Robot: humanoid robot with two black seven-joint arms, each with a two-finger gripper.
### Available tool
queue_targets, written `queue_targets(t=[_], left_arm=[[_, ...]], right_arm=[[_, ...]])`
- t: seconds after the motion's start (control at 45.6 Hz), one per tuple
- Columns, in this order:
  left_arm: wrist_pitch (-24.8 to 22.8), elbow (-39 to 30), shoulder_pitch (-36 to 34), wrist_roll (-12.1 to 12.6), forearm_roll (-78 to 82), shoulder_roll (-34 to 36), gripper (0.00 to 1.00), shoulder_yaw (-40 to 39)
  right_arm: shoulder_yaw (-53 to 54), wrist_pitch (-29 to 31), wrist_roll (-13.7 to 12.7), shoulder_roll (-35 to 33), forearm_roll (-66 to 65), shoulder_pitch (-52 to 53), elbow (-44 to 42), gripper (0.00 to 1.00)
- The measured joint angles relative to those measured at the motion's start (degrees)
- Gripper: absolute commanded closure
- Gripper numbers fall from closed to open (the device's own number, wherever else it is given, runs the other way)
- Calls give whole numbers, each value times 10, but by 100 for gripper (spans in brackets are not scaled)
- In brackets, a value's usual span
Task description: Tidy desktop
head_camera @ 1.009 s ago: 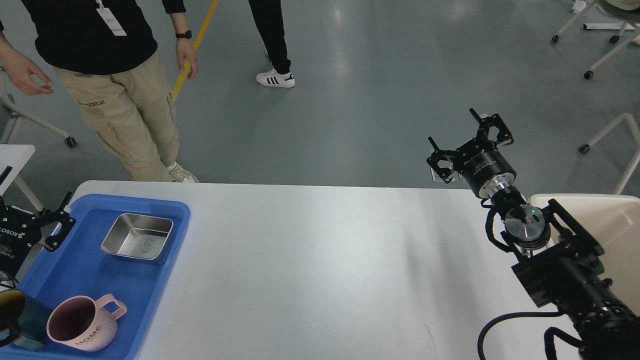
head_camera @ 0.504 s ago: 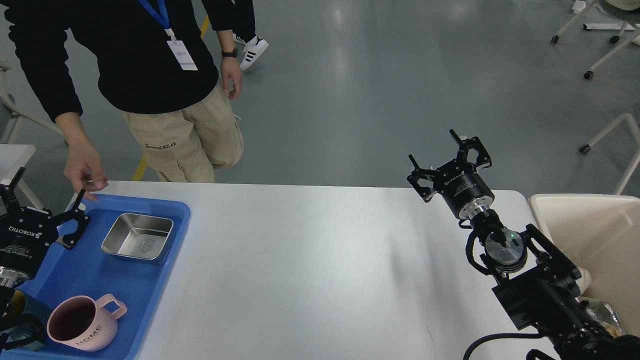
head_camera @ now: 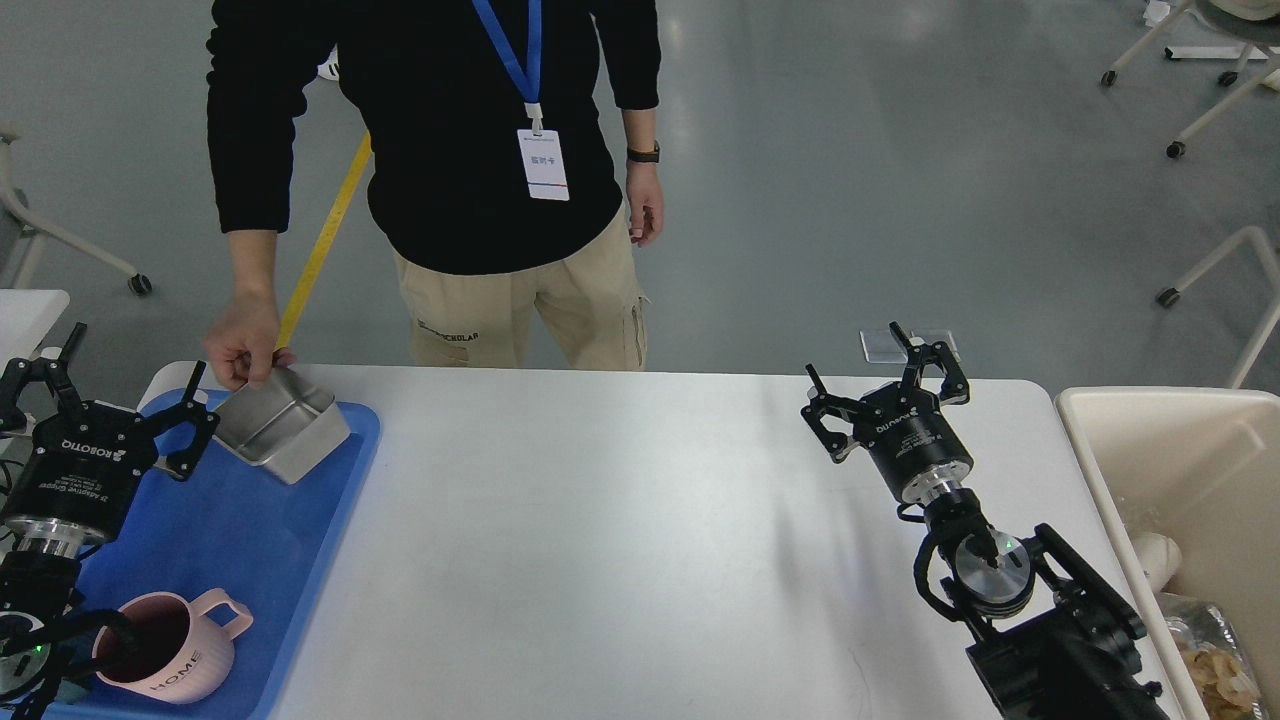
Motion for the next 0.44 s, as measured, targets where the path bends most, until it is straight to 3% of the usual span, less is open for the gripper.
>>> queue_targets(t=[0.439], left_arm=[[1,0,-4,0,0,-19,2,-3]], right_arm=[[18,-6,-1,15,0,-15,2,0]])
